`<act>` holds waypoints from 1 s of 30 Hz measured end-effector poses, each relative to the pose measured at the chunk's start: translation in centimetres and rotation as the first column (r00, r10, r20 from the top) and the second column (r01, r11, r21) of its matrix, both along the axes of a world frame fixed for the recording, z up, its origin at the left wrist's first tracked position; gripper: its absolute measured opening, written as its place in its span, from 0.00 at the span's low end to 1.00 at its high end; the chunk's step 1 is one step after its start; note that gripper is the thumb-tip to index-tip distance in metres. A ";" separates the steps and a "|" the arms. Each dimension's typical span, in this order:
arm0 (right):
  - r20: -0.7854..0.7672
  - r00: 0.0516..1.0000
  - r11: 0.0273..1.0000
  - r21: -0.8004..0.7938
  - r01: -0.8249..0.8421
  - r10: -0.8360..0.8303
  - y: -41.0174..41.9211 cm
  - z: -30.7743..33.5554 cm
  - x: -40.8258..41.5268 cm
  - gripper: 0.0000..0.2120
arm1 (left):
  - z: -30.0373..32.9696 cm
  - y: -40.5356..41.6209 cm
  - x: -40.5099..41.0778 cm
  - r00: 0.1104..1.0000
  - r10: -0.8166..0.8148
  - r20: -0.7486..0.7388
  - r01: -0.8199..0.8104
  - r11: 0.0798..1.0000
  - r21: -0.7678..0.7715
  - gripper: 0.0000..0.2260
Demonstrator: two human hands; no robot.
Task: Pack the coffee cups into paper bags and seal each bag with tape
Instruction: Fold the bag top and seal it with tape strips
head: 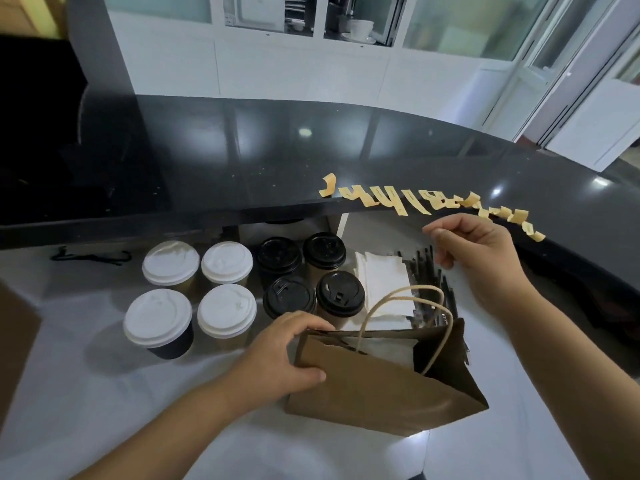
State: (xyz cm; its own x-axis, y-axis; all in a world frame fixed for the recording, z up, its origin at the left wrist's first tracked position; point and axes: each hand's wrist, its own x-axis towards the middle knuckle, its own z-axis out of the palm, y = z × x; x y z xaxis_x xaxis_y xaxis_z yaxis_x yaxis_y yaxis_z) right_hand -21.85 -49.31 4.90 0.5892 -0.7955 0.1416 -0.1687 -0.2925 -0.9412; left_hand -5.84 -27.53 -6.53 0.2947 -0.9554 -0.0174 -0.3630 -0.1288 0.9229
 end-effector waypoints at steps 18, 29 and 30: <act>-0.685 0.722 0.632 -0.601 -0.489 -0.093 -3.9 0.2 15.8 0.32 | 1.2 -1.6 1.8 0.995 -0.006 -0.095 0.008 1.000 0.018 0.12; -0.581 0.799 0.404 -0.774 -0.487 -0.152 -4.1 1.1 16.2 0.06 | 1.4 -1.6 2.1 0.985 -0.042 -0.165 0.044 0.999 0.008 0.11; -0.572 0.808 0.401 -0.779 -0.482 -0.141 -3.9 1.1 16.0 0.05 | 1.4 -1.6 2.1 0.985 -0.043 -0.169 0.045 0.999 0.008 0.11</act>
